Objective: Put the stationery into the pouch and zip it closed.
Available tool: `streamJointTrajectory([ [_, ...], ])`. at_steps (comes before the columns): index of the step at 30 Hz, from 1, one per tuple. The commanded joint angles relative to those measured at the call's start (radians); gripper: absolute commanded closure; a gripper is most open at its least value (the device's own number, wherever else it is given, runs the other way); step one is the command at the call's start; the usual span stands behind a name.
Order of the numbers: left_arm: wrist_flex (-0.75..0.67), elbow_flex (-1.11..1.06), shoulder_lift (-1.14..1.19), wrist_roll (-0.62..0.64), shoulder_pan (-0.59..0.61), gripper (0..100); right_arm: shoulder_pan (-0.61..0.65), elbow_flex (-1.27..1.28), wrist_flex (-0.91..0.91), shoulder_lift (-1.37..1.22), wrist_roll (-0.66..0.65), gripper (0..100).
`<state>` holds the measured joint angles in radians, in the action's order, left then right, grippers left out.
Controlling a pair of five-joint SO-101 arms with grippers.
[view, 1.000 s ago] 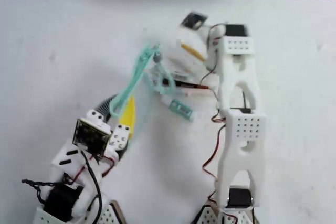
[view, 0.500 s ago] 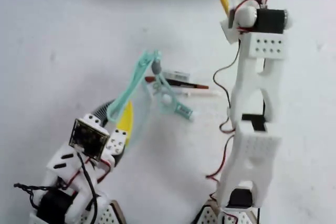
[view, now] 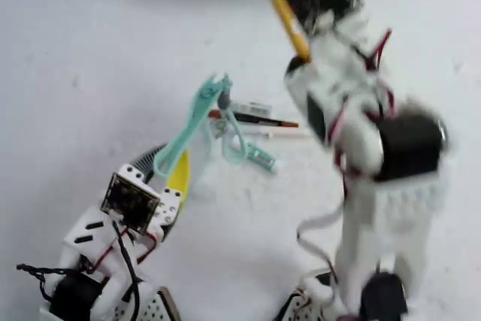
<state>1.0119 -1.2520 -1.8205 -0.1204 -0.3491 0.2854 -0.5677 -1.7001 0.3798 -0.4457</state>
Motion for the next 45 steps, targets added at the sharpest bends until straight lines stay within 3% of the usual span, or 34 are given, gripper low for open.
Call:
streamJointTrajectory([
  [1,-0.002,0.06,-0.001,-0.009,-0.015,98,0.064,0.034,-0.025,0.111,0.061,98.1],
  [10,0.002,0.087,0.01,0.035,-0.016,94,0.272,-0.117,0.004,0.15,0.149,98.1],
  [20,-0.006,0.189,0.344,0.034,-0.016,98,0.39,-0.241,0.018,0.088,0.206,98.1],
  [23,-0.006,0.173,0.323,0.032,-0.016,97,0.39,-0.244,0.035,0.081,0.229,98.1],
  [26,-0.006,0.149,0.278,0.035,-0.012,89,0.39,-0.239,0.076,0.076,0.233,98.1],
  [30,-0.006,0.126,0.237,0.141,-0.008,80,0.39,-0.236,0.147,0.044,0.235,98.1],
  [35,-0.006,0.124,0.231,0.14,-0.008,80,0.404,-0.238,0.209,-0.044,0.236,98.1],
  [45,-0.029,0.097,0.229,0.14,-0.008,79,0.615,-0.235,0.142,-0.002,0.238,98.1],
])
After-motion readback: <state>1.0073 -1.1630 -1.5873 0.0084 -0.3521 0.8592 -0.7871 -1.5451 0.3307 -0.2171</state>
